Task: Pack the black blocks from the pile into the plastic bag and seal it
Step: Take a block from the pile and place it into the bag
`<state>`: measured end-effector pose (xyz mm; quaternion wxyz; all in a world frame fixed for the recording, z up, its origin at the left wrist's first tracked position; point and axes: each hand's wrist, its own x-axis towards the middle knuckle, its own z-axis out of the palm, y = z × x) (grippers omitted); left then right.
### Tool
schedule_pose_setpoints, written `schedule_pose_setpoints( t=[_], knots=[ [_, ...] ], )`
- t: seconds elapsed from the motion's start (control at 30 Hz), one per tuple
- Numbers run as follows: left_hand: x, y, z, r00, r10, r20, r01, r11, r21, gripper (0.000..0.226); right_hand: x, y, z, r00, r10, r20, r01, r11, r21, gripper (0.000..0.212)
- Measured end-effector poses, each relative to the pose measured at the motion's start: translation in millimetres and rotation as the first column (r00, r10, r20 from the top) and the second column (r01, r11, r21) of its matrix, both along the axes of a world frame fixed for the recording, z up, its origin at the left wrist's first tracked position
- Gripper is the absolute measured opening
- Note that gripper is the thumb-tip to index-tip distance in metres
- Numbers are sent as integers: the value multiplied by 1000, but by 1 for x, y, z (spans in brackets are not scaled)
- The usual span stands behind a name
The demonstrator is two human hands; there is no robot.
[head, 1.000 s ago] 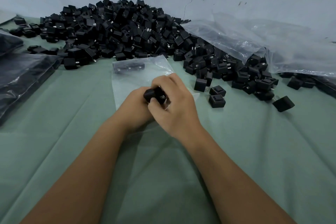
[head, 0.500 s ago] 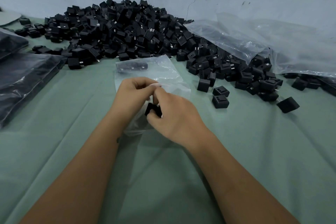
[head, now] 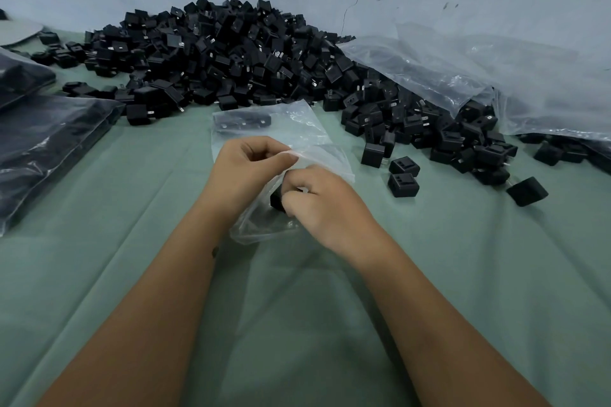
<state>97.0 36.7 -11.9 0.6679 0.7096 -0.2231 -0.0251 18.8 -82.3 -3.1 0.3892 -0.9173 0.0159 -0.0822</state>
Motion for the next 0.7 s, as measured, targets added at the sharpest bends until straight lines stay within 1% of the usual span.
schedule_pose_setpoints(
  t=[0.1, 0.17, 0.2, 0.27, 0.33, 0.4, 0.47, 0.53, 0.6, 0.63, 0.7],
  knots=[
    [-1, 0, 0, 1000, -7, 9, 7, 1000, -5, 16, 3, 3, -4, 1000, 25, -8, -26, 997, -77, 11],
    [-3, 1, 1, 998, -63, -2, 62, 997, -36, 10, 8, 3, -9, 998, 52, 28, -46, 984, -172, 11],
    [-4, 1, 2, 996, -87, -2, 86, 995, -44, 6, 9, 2, -11, 996, 78, 34, -68, 972, -223, 17],
    [-6, 0, 2, 996, -93, 19, 93, 995, -42, 6, 8, 0, -15, 995, 98, 12, -89, 944, -319, 35],
    [-9, -4, 1, 997, -50, 64, 51, 999, -10, 6, 7, -1, -16, 997, 81, 19, -68, 925, -374, 43],
    [-12, -8, -1, 990, 12, 137, -22, 997, 75, 7, 7, -1, -17, 997, 59, 45, -34, 900, -434, 44],
    [-13, -10, -2, 976, 57, 211, -89, 985, 147, 7, 10, -2, -19, 999, 29, 39, -4, 855, -519, 47],
    [-15, -12, -3, 950, 70, 304, -139, 967, 211, 6, 14, -3, -20, 998, 15, 57, 17, 852, -524, 44],
    [-18, -13, -1, 923, 58, 380, -168, 950, 264, 5, 15, -2, -18, 998, -9, 66, 39, 886, -462, 33],
    [-20, -13, 0, 913, 49, 404, -175, 943, 282, 4, 16, -2, -16, 998, -23, 54, 45, 889, -456, 27],
    [-21, -14, 1, 893, 24, 449, -183, 931, 316, 4, 20, -2, -17, 999, -15, 41, 35, 846, -532, 17]
  ],
)
